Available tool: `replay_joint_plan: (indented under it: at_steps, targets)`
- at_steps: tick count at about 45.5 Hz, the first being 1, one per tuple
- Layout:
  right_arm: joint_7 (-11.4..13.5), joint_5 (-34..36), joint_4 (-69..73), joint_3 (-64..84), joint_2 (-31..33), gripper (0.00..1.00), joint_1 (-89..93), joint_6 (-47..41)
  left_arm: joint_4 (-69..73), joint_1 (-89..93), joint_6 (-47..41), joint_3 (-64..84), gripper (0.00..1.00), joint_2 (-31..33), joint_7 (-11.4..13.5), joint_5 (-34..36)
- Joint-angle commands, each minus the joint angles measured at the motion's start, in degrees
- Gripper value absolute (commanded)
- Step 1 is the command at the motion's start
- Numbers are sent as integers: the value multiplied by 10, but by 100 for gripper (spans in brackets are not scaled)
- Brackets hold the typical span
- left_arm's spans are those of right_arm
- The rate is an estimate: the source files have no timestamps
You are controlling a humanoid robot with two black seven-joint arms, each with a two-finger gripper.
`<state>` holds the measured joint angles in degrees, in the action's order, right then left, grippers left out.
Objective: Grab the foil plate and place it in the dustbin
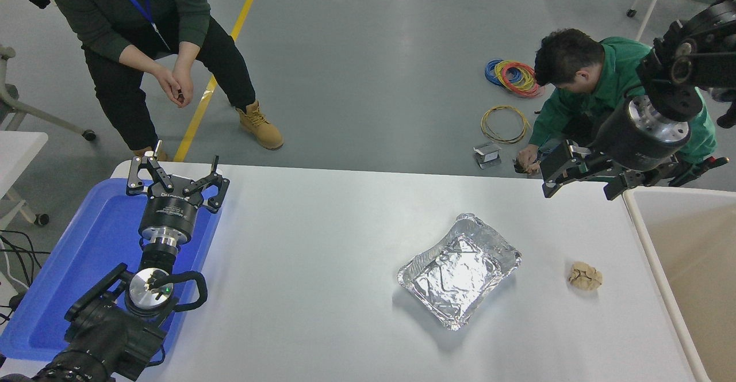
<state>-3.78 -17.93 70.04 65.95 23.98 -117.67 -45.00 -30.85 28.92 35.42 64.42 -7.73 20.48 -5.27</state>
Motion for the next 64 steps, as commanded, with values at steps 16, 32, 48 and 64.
replay_joint_plan:
  at_steps: [16, 32, 48, 64]
  targets:
    - [0, 1, -6, -5, 0, 100, -1, 0, 0, 0, 0, 0, 100, 0, 0, 0]
    - [0, 1, -7, -5, -1, 100, -10, 0, 0, 0, 0, 0, 100, 0, 0, 0]
    - [1, 0, -8, -3, 0, 100, -12, 0, 0, 0, 0, -1, 100, 0, 0, 0]
    - [1, 0, -19, -3, 0, 100, -5, 0, 0, 0, 0, -1, 100, 0, 0, 0]
